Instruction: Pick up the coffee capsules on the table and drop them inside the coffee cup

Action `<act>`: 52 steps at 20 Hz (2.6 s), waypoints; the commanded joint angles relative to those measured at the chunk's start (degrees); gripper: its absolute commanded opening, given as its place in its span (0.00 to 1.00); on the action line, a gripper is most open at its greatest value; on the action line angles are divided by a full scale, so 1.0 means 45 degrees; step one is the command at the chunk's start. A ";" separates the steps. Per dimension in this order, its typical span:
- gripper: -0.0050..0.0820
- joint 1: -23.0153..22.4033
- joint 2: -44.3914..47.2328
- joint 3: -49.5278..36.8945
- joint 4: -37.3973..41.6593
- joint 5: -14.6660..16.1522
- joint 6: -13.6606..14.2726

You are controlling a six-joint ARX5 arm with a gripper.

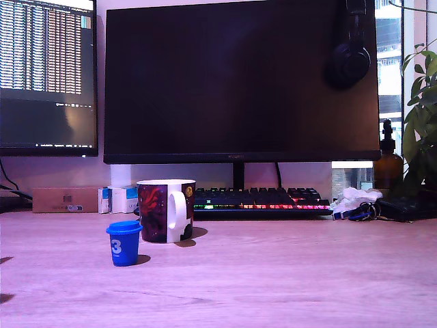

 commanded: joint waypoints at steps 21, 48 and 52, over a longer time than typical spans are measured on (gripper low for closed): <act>0.03 -0.0034 0.1928 -0.0369 0.1185 0.0879 0.0262; 0.03 -0.0719 0.3623 -0.3993 0.5421 0.5221 0.1880; 0.03 -0.0918 0.3623 -0.3993 0.5119 0.5411 0.2497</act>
